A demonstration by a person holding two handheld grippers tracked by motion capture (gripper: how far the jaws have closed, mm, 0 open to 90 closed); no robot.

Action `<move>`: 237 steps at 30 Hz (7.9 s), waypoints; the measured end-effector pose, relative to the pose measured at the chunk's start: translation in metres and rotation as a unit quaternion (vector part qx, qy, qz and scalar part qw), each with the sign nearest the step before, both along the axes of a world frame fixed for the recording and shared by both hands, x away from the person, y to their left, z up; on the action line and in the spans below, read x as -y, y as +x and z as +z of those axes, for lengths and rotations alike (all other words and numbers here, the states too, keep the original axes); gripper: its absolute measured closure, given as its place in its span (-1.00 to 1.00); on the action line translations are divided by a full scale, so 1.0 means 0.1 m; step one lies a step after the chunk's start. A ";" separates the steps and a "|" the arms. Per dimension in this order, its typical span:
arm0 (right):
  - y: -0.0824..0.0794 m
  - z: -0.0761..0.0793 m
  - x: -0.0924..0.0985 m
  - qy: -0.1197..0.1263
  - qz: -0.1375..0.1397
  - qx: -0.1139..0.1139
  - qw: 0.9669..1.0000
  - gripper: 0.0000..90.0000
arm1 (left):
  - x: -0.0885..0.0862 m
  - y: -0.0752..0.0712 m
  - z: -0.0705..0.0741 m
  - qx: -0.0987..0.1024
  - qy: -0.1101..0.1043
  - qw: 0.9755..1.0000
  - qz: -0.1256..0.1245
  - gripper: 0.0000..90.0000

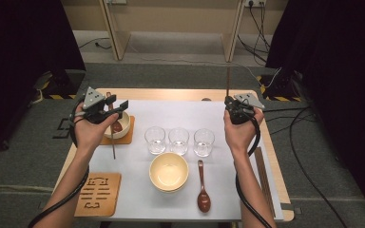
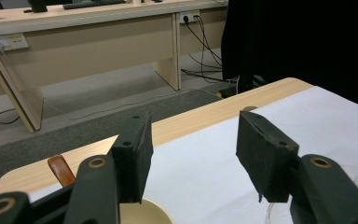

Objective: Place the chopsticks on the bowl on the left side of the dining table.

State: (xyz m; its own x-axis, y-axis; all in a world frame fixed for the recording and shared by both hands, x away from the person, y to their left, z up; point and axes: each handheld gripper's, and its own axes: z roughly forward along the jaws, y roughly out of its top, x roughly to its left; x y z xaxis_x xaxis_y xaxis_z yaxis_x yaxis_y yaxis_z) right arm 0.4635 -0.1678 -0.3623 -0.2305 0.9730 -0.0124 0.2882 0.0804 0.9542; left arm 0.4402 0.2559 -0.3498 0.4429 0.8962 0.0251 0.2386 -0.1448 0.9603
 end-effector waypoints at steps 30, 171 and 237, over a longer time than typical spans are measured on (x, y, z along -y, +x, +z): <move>0.15 0.06 -0.33 0.010 0.033 0.017 0.999 0.89 | 0.12 0.08 0.05 0.002 0.002 1.000 -0.010 0.03; 0.14 -0.14 -1.25 0.007 0.125 0.015 0.992 0.89 | 1.19 0.58 0.30 0.000 -0.025 0.995 -0.100 0.05; -0.16 -0.22 -0.71 -0.015 0.103 0.006 0.995 0.34 | 0.76 0.43 0.36 0.052 -0.069 0.994 -0.066 0.85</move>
State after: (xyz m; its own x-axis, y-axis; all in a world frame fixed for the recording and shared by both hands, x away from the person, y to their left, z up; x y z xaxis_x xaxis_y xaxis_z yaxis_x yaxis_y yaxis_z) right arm 0.4479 -0.0972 -0.3842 -0.4240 0.9045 -0.0456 0.2511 0.1658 0.9537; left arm 0.4836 0.1794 -0.3136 0.5583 0.8286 -0.0416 0.1243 -0.0340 0.9917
